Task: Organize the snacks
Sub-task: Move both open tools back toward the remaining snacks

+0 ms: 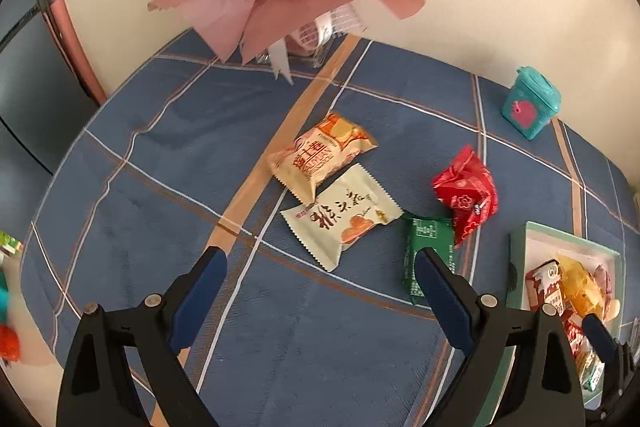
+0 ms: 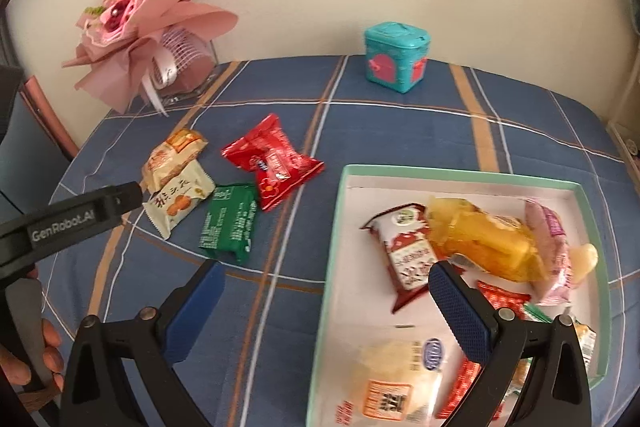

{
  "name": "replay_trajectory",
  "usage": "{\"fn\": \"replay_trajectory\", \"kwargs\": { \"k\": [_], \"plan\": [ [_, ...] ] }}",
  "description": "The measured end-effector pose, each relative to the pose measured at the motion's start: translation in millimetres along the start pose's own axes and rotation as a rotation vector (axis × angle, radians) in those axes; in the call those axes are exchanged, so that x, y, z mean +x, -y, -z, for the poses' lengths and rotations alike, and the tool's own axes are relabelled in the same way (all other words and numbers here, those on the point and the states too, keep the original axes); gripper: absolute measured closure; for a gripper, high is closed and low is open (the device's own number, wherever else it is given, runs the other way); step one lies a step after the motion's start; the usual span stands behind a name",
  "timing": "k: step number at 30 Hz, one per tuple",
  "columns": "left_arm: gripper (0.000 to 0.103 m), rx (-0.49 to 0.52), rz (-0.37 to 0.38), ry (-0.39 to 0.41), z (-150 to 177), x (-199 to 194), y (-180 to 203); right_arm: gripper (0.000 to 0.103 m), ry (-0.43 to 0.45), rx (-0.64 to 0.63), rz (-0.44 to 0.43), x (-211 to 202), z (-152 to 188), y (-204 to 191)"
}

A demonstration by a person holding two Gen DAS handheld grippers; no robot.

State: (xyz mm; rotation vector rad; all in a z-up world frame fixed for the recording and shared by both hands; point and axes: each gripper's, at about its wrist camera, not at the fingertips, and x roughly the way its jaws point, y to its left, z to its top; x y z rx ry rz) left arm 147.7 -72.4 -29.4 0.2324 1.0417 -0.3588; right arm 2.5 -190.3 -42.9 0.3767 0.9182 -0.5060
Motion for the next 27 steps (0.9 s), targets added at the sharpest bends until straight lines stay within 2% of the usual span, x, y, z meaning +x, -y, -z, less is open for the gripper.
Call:
{"fn": "replay_trajectory", "kwargs": {
  "k": [12, 27],
  "plan": [
    [0.008, -0.106, 0.007, -0.009, -15.1, 10.1, -28.7, 0.000, 0.010, -0.016, -0.047, 10.4, -17.3, -21.2],
    [0.008, -0.096, 0.038, -0.046, -22.6, 40.0, -8.7, 0.000, -0.029, -0.018, -0.053, 39.6, -30.7, -38.2]
  ]
}}
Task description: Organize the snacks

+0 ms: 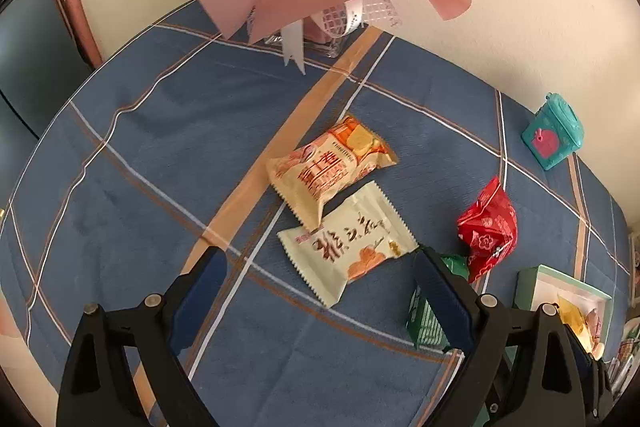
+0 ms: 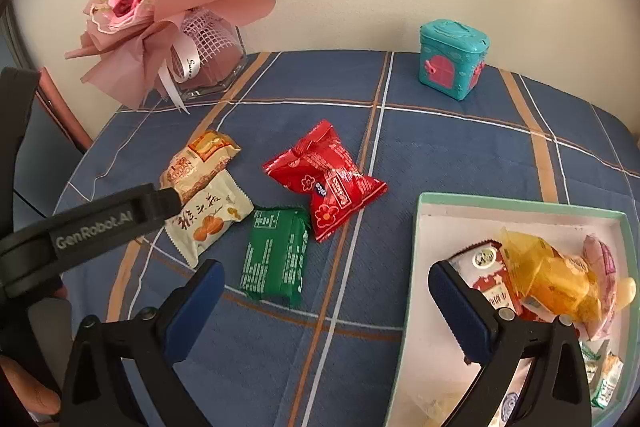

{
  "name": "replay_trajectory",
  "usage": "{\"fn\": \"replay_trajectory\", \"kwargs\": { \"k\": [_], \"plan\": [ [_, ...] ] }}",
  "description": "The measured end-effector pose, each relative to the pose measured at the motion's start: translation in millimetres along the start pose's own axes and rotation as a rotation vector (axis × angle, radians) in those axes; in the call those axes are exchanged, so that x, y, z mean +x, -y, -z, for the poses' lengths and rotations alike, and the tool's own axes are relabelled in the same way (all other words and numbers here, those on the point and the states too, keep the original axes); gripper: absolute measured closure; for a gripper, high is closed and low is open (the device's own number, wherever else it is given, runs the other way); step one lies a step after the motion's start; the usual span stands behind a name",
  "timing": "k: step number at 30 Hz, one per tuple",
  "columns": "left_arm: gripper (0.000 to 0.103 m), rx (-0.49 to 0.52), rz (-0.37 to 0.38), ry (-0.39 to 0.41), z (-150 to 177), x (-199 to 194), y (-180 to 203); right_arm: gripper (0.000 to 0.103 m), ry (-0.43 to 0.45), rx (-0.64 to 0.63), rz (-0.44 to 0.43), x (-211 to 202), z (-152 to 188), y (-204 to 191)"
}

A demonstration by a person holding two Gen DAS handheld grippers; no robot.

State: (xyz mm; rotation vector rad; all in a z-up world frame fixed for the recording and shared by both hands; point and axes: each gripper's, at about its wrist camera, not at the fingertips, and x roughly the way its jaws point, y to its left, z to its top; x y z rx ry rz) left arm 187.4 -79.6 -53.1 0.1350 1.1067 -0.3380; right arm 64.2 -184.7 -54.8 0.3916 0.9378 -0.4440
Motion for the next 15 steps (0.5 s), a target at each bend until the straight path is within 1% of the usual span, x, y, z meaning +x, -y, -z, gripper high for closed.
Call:
{"fn": "replay_trajectory", "kwargs": {
  "k": [4, 7, 11, 15],
  "plan": [
    [0.008, 0.002, -0.002, 0.006, -6.5, 5.5, 1.9, 0.000, -0.003, 0.011, 0.007, 7.5, -7.7, 0.1],
    [0.008, -0.004, 0.015, 0.011, -12.2, 8.3, -0.2, 0.000, -0.004, 0.008, 0.016, 12.5, -13.2, 0.1],
    [0.008, -0.024, 0.012, 0.021, -18.4, 12.0, -5.6, 0.000, -0.021, 0.007, 0.020, 21.0, -17.0, -0.8],
    [0.008, -0.013, 0.004, 0.028, -21.5, 16.5, -7.2, 0.000, -0.033, -0.003, 0.029, 27.0, -17.9, -2.7]
  ]
}}
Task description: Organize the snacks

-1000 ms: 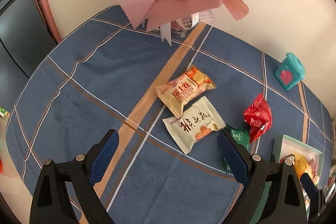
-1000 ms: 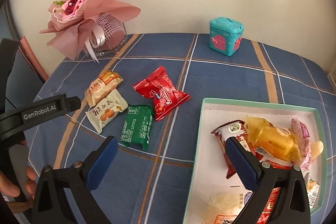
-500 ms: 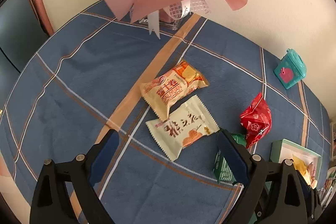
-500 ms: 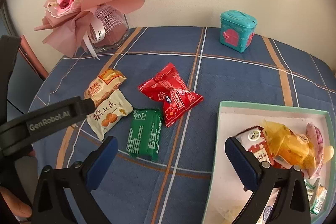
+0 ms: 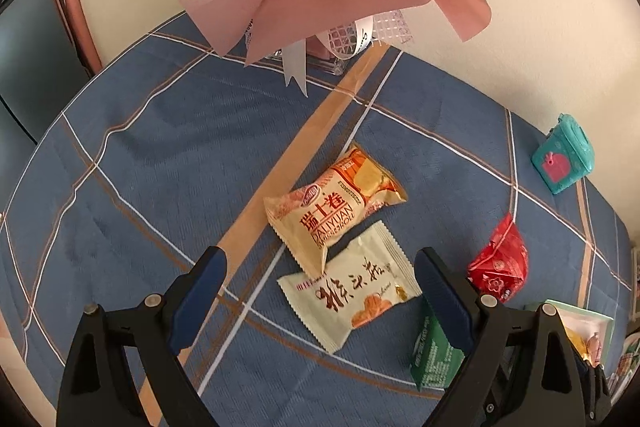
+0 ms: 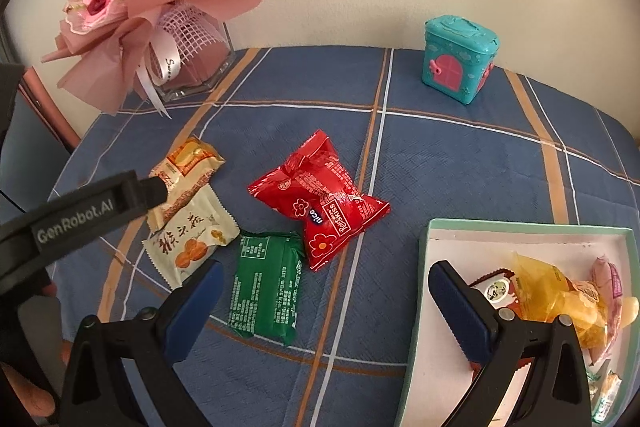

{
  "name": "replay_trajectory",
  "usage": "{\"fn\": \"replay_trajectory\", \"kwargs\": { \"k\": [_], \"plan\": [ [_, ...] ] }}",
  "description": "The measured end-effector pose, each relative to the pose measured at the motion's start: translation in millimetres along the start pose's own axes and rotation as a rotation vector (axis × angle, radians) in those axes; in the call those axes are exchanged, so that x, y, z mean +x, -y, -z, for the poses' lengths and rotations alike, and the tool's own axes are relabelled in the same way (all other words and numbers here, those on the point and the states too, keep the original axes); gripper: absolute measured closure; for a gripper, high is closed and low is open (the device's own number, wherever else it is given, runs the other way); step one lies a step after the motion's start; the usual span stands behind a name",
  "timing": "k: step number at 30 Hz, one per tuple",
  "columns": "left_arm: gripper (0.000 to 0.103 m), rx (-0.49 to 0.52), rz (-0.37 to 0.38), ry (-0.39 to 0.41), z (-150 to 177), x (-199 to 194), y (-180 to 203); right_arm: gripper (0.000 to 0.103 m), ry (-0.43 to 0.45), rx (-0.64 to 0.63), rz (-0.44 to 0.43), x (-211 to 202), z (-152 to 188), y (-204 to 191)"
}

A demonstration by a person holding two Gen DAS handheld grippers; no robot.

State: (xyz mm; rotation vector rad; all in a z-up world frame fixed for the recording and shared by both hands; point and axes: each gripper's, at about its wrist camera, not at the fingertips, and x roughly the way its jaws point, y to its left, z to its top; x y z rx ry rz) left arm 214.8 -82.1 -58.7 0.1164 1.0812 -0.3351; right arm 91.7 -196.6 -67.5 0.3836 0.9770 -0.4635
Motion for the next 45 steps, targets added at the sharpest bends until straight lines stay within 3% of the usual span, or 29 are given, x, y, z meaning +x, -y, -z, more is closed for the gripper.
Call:
{"fn": "replay_trajectory", "kwargs": {
  "k": [6, 27, 33, 38, 45],
  "plan": [
    [0.008, 0.020, -0.001, -0.018, -1.3, 13.6, -2.1, 0.000, -0.017, -0.006, 0.003, 10.9, -1.5, -2.1],
    [0.008, -0.048, -0.092, -0.072, 5.9, 47.8, -37.3, 0.000, -0.091, -0.029, 0.000, 38.4, 8.3, -14.5],
    [0.008, -0.036, -0.152, -0.063, 6.6, 44.0, -39.9, 0.000, -0.095, -0.045, 0.006, 40.2, 9.6, -19.5],
    [0.008, -0.025, -0.151, -0.085, 9.0, 46.6, -41.3, 0.000, -0.109, -0.067, 0.006, 45.1, 12.6, -24.2],
    [0.008, 0.033, -0.090, -0.141, 9.3, 51.9, -26.0, 0.000, -0.126, -0.058, 0.012, 49.4, 15.3, -19.1]
  ]
}}
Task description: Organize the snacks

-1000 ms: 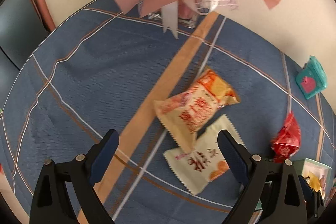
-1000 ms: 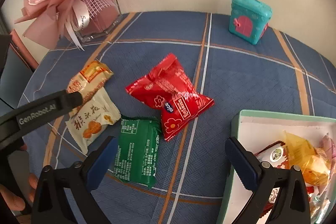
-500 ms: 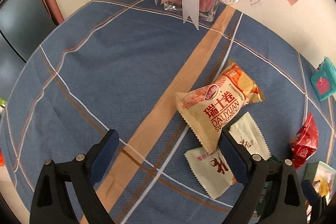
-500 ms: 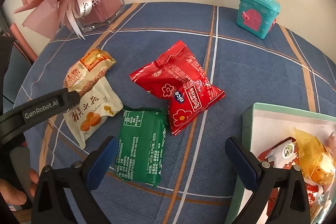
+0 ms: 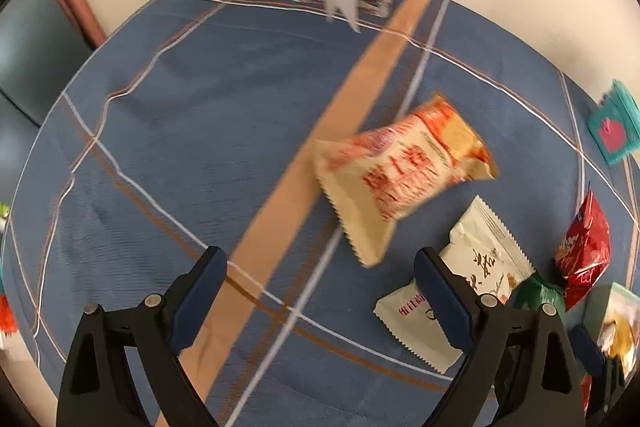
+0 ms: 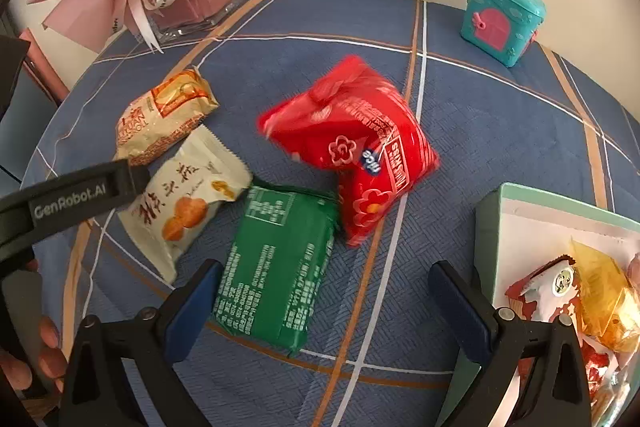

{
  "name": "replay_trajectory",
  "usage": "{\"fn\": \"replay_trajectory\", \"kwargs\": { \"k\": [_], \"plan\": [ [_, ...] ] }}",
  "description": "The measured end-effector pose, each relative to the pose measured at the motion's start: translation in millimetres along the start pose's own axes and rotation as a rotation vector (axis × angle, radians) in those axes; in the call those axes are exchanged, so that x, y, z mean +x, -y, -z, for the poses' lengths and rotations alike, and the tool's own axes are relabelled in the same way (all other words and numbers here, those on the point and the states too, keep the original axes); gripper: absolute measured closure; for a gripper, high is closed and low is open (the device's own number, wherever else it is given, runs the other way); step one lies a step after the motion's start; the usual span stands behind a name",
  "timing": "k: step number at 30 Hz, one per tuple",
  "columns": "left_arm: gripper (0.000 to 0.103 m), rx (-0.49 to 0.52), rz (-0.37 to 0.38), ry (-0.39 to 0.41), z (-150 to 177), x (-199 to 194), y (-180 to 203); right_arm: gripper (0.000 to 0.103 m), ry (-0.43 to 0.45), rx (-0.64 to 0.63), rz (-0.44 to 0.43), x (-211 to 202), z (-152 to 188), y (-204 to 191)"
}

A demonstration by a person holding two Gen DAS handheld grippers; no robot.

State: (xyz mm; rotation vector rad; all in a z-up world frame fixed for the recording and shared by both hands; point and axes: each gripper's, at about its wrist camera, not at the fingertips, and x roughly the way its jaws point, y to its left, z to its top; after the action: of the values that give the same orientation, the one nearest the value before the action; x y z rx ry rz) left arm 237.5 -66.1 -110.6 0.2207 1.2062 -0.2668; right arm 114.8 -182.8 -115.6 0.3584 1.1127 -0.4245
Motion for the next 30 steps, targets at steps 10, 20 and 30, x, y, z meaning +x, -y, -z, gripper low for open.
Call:
{"fn": "replay_trajectory", "kwargs": {
  "k": [10, 20, 30],
  "plan": [
    [0.008, 0.011, 0.065, 0.034, -1.3, -22.7, 8.3, 0.006, 0.031, 0.015, 0.010, -5.6, -0.9, 3.6],
    [0.008, 0.114, 0.184, -0.015, 2.0, -21.7, 47.4, 0.016, 0.031, 0.026, 0.006, -5.0, -0.8, 6.9],
    [0.008, 0.157, 0.196, -0.061, 18.3, -5.7, 65.8, 0.016, 0.028, 0.007, 0.017, -3.9, 0.2, 5.6]
  ]
}}
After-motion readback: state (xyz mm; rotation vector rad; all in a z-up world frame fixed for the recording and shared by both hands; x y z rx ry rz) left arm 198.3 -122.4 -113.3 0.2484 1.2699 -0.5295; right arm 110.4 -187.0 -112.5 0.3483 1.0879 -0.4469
